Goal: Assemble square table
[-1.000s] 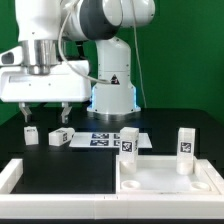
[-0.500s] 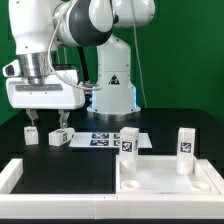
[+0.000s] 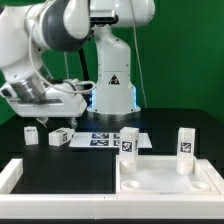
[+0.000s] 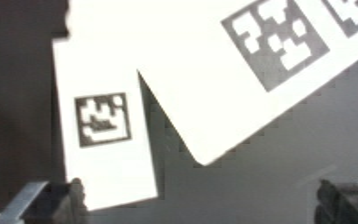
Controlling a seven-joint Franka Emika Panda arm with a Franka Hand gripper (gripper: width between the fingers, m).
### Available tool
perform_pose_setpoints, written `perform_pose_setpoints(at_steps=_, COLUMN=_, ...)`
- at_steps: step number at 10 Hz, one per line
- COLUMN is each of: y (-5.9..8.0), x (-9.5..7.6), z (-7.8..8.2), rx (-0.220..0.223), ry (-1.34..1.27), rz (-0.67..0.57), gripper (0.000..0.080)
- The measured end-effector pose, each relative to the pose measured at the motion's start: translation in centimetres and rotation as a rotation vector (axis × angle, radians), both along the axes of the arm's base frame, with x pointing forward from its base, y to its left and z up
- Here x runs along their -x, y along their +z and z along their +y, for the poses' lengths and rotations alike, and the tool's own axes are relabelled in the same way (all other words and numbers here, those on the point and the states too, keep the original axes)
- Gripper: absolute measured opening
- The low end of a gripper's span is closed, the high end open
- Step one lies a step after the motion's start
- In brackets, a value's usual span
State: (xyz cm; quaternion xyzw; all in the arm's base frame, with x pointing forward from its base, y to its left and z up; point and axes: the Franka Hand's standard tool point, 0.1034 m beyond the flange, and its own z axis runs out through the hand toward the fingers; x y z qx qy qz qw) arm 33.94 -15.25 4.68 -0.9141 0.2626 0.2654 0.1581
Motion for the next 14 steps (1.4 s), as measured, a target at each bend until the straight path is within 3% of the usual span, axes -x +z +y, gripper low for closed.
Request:
perform_pose_setpoints(at_steps=2, y=1.0, x=-1.0, z=-0.6, rx=-0.065, ry=-0.001, rz=0.07, gripper=0.0648)
perform_pose_setpoints(at_steps=4, y=0.6, x=-0.5, z=-0.1, rx=-0.151, ry=0.008, rz=0.189, gripper=0.0648)
perform_pose_setpoints(at_steps=5, y=0.2, x=-0.8, z=-0.4, rx=-0.141, ry=0.021, rz=0.179, gripper=0.0648)
perform_pose_setpoints(at_steps=9, y=-2.5, x=2.5, z=-0.4, rx=-0.163, ry=0.036, rz=0.262, gripper=0.0648)
perform_pose_setpoints(at_steps=13, y=-2.6, x=2.6, z=-0.4, rx=-0.168, ry=0.04, rz=0.265, gripper=0.0648)
perform_pose_setpoints(at_steps=14, y=-3.2, x=3.2, z=-0.5, rx=-0.179, ry=0.046, rz=0.274, gripper=0.0648)
